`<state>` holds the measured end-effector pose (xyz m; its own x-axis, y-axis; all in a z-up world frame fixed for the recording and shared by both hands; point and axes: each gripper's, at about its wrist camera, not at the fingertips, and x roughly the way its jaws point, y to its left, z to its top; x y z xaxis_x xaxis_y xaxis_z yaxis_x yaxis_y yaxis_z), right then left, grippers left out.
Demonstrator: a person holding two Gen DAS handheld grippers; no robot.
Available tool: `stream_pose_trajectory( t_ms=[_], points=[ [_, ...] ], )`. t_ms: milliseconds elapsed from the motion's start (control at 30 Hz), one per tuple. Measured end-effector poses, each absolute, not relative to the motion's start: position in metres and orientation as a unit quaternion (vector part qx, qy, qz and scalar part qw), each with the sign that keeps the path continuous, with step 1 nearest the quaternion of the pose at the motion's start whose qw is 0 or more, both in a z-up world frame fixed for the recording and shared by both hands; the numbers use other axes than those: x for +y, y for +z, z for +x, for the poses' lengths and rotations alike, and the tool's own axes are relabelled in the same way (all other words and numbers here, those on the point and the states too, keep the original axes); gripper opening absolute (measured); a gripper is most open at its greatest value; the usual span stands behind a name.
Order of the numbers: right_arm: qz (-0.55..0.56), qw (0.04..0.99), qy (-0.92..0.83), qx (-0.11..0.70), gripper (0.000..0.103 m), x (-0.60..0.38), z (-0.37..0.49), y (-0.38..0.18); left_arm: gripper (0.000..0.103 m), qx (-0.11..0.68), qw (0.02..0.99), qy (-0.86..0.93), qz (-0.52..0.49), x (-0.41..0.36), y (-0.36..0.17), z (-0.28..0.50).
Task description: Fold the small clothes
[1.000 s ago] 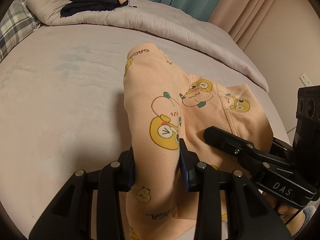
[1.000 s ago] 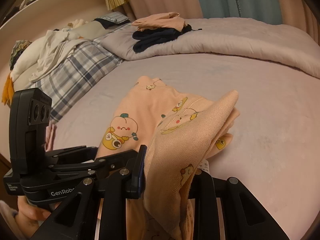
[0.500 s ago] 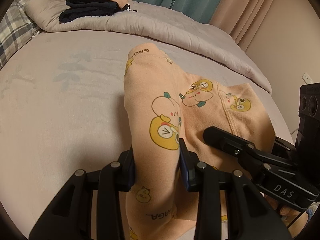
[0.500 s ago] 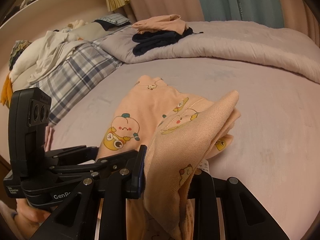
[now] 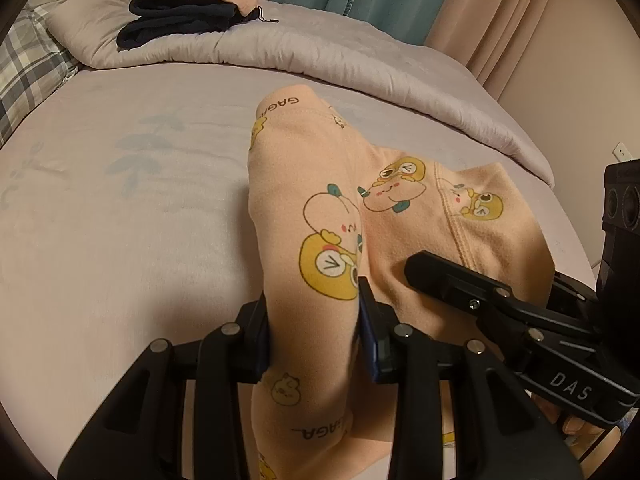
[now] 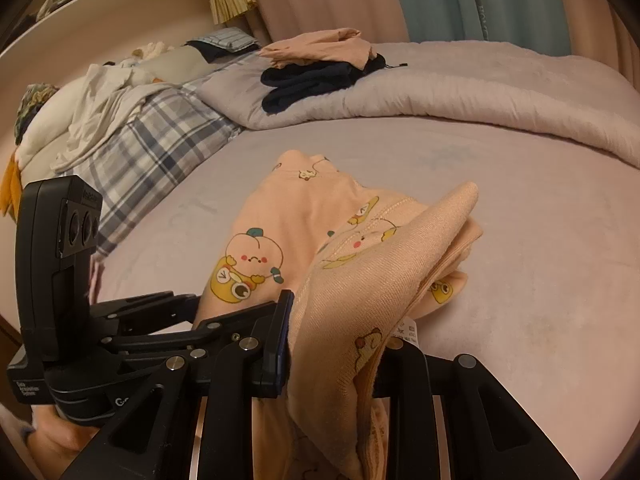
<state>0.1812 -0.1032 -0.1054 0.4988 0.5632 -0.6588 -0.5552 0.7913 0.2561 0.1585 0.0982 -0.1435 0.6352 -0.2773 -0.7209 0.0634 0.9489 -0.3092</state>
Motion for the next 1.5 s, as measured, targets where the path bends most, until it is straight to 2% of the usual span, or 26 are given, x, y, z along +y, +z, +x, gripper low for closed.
stream_pose_trajectory(
  t_ms=[700, 1133, 1300, 1467, 1500],
  points=[
    [0.016, 0.863, 0.322, 0.390, 0.028, -0.093, 0.198, -0.117, 0.036, 0.423, 0.895, -0.083, -0.120, 0.105, -0.157, 0.183],
    [0.035, 0.850, 0.313, 0.423, 0.028, -0.095, 0.213, -0.137, 0.037, 0.445, 0.885, -0.076, -0.118, 0.104, -0.178, 0.196],
    [0.044, 0.843, 0.310, 0.437, 0.028, -0.099, 0.217, -0.142, 0.041, 0.450, 0.882, -0.075, -0.121, 0.107, -0.182, 0.198],
    [0.059, 0.836, 0.293, 0.461, 0.028, -0.109, 0.223, -0.150, 0.052, 0.453, 0.881, -0.069, -0.122, 0.110, -0.185, 0.198],
    [0.065, 0.833, 0.288, 0.468, 0.032, -0.112, 0.225, -0.153, 0.055, 0.453, 0.880, -0.066, -0.123, 0.111, -0.185, 0.197]
  ],
)
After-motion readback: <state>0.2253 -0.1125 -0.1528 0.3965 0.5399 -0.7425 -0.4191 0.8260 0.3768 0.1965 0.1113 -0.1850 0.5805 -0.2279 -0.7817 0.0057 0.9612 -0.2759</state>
